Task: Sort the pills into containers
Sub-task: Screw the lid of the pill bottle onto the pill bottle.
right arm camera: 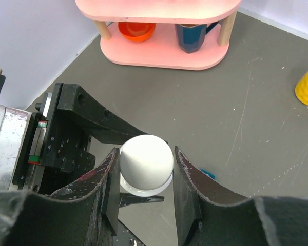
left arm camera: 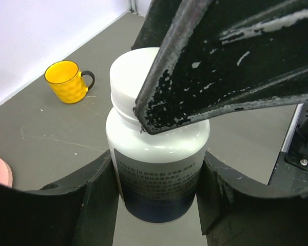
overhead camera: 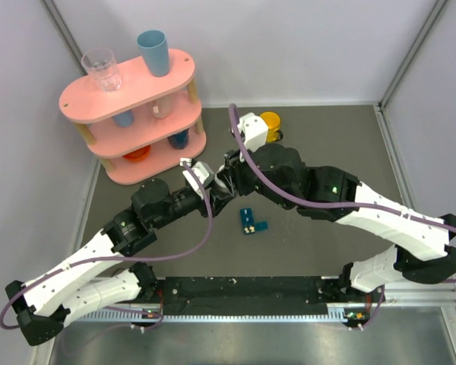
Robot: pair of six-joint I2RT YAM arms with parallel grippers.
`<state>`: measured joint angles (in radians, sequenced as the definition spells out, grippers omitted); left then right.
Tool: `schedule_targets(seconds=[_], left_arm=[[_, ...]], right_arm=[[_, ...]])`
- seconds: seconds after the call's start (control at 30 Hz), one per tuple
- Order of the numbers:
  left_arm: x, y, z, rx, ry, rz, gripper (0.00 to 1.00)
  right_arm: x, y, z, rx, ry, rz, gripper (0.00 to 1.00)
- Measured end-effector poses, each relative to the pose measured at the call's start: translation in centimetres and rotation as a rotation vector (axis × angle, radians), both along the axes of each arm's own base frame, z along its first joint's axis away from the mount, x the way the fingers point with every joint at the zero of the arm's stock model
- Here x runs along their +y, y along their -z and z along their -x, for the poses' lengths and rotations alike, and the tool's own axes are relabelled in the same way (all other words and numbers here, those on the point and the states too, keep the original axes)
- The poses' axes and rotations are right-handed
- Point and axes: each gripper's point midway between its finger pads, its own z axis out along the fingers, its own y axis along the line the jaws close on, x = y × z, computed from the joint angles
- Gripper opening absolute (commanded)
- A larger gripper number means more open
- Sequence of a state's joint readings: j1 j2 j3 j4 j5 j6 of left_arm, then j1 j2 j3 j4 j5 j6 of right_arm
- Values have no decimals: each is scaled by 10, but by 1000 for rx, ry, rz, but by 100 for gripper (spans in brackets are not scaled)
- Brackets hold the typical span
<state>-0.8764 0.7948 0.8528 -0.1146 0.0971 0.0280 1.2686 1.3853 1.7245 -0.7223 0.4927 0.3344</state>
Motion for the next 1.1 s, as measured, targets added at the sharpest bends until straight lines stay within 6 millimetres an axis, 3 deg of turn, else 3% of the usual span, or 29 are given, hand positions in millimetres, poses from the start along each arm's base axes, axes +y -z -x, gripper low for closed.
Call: schedule_targets(seconds=[0.3, 0.43, 0.7, 0.9, 1.1], left_arm=[[0, -12, -4, -26, -11, 42, 0], [0, -20, -7, -37, -24, 76, 0], [-2, -25, -6, -45, -18, 105, 0], [0, -37, -4, -73, -18, 161, 0], [8, -67, 3, -129, -15, 254, 0]], right_arm=[[1, 2, 5, 10, -13, 9, 51], [-1, 9, 8, 24, -21, 35, 53], [-4, 4, 8, 12, -18, 28, 59], [-16, -7, 14, -11, -52, 21, 62], [-38, -26, 39, -55, -193, 0, 66]])
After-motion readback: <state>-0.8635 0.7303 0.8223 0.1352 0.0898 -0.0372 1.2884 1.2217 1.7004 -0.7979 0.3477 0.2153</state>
